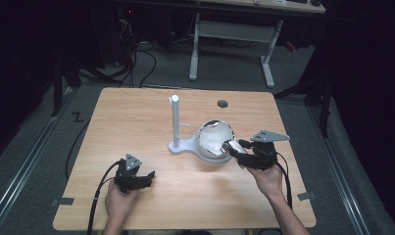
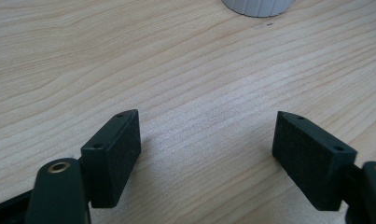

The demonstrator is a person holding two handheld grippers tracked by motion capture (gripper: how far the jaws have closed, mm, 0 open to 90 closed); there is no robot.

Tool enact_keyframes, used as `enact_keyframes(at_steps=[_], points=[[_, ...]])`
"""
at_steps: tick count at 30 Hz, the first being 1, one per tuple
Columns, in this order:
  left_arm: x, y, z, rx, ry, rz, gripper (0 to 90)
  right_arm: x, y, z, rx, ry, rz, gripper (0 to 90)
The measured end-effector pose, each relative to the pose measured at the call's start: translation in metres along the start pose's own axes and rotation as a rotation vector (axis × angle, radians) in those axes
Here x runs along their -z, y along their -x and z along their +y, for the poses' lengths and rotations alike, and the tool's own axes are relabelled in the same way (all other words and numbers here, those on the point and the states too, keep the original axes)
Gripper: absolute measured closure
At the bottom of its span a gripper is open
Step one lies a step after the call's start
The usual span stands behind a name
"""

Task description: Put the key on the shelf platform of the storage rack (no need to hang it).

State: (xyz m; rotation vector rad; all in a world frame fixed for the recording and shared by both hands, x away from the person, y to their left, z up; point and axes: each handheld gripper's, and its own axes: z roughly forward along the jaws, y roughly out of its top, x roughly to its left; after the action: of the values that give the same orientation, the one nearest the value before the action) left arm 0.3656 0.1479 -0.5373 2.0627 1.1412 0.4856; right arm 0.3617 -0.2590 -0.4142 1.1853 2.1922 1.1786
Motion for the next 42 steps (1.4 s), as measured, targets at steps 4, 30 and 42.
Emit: enact_keyframes(at_steps=[4,30,42], points=[[0.000,0.000,0.000,0.000,0.000,0.000,24.0,-0.008,0.002,0.007,-0.005,-0.009,0.003,46.6],[0.000,0.000,0.000,0.000,0.000,0.000,24.1,-0.061,0.007,0.029,0.018,-0.106,0.000,46.6],[0.000,0.000,0.000,-0.001,-0.001,0.001,24.0,-0.088,0.011,0.028,-0.001,-0.154,0.004,46.5]])
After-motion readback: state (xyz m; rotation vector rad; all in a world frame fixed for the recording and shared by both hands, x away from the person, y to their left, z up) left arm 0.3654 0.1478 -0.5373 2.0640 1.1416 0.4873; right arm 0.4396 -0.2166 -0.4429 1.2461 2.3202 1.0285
